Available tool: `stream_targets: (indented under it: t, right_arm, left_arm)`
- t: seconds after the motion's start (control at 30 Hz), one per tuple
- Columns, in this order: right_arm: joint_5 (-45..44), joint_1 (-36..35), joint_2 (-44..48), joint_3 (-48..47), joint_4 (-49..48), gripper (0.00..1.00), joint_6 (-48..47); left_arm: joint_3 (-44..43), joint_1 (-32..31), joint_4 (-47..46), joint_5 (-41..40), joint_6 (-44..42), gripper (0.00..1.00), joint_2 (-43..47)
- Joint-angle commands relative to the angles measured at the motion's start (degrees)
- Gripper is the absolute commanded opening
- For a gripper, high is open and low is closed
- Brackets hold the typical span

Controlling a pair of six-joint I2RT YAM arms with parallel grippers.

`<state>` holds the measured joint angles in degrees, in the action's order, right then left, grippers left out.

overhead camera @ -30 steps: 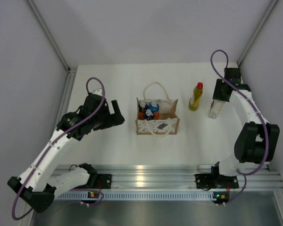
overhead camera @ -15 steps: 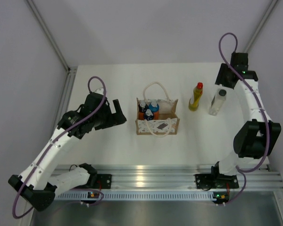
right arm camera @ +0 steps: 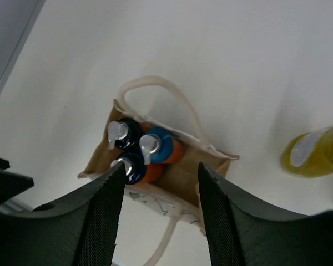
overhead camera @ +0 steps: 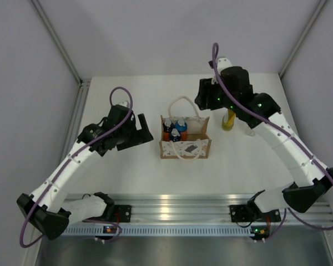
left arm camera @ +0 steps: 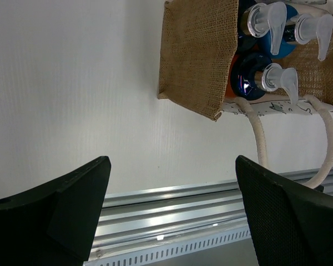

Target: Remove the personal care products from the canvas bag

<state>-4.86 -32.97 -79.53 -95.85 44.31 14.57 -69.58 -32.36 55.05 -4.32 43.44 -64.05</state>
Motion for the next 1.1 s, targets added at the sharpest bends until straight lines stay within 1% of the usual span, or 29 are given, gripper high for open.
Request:
stream_targets:
  t: [0.0, 0.1, 0.13, 0.23, 0.4, 0.53, 0.67, 1.07]
  right_arm:
    - [-3.83, -7.95, -1.85, 0.76, 0.25, 0.53, 5.46]
    - [-5.58, -13.51, -6.16, 0.32, 0.51, 0.49, 5.74]
    - [-5.6, -14.31, -7.04, 0.32, 0.51, 0.47, 5.82]
    - [-4.81, -15.98, -10.2, 0.05, 0.95, 0.44, 6.09]
    - [-4.98, -18.61, -16.09, -3.81, 4.72, 0.44, 3.46]
    - [-5.16, -18.97, -18.82, -3.55, 6.04, 0.4, 2.84]
    - [-5.59, -19.5, -20.75, -3.81, 6.92, 0.39, 2.4]
    - [-8.67, -19.85, -22.6, -4.6, 7.63, 0.35, 1.69]
  left_arm:
    - [-2.4, -0.25, -2.84, -2.45, 1.99, 0.98, 0.94]
    - [-1.79, -0.16, -2.84, -4.21, 3.31, 0.98, 2.09]
    - [-1.61, -0.16, -2.75, -4.56, 3.67, 0.99, 2.44]
    - [-1.08, -0.16, -2.75, -5.44, 3.5, 0.98, 4.02]
    - [1.2, -0.16, -2.66, -5.88, 3.23, 0.99, 5.87]
    - [2.69, -0.07, -2.66, -5.35, 3.58, 0.99, 7.18]
    - [3.14, -0.07, -2.66, -5.35, 3.06, 0.99, 7.63]
    - [3.4, -0.16, -2.66, -5.0, 1.91, 0.98, 7.28]
